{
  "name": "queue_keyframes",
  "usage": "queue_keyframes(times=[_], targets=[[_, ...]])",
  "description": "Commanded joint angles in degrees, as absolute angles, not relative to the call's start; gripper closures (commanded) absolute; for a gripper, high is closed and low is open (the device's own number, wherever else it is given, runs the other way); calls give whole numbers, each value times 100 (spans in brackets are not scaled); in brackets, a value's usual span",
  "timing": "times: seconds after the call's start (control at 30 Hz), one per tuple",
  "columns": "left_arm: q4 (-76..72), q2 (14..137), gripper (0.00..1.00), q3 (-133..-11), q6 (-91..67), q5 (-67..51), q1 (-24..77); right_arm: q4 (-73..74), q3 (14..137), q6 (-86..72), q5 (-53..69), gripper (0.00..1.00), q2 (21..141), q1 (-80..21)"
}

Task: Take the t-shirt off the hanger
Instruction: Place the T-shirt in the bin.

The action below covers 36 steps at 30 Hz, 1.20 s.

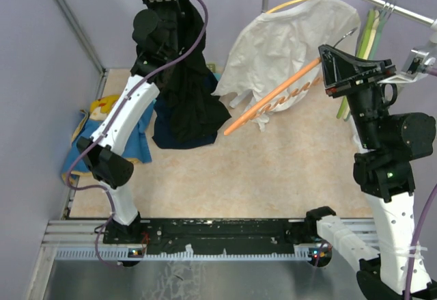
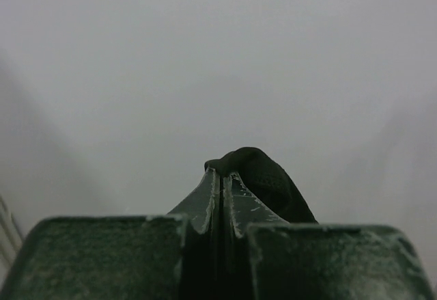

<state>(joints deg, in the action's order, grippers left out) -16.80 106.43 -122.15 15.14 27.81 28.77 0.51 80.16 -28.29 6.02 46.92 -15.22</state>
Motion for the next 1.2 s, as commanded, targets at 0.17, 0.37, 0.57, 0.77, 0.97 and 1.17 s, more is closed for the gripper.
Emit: queue_keyframes(times=[0.17, 0.37, 0.57, 0.77, 0.97, 1.17], targets=[[-1606, 10297, 100, -10122, 886, 3455, 2727, -185, 7921, -2679, 442, 100, 4588, -1555], [-885, 9849, 100, -9028, -107, 3226, 2685, -226, 7812, -2704, 448, 100, 4611, -1553], [-175, 9495, 100, -8120, -1100, 2898, 2508, -262, 7770, -2727, 475, 100, 4673, -1556], [164, 9459, 100, -7387, -1724, 2141, 2369, -373, 7688, -2791, 529, 100, 4728, -1556], [123, 9952, 100, -7088, -2192, 1341, 1954, -366, 7676, -2804, 546, 100, 4733, -1556], [477, 10537, 100, -7312, -2302, 906, 1726, -382, 7647, -2802, 531, 100, 4736, -1556]])
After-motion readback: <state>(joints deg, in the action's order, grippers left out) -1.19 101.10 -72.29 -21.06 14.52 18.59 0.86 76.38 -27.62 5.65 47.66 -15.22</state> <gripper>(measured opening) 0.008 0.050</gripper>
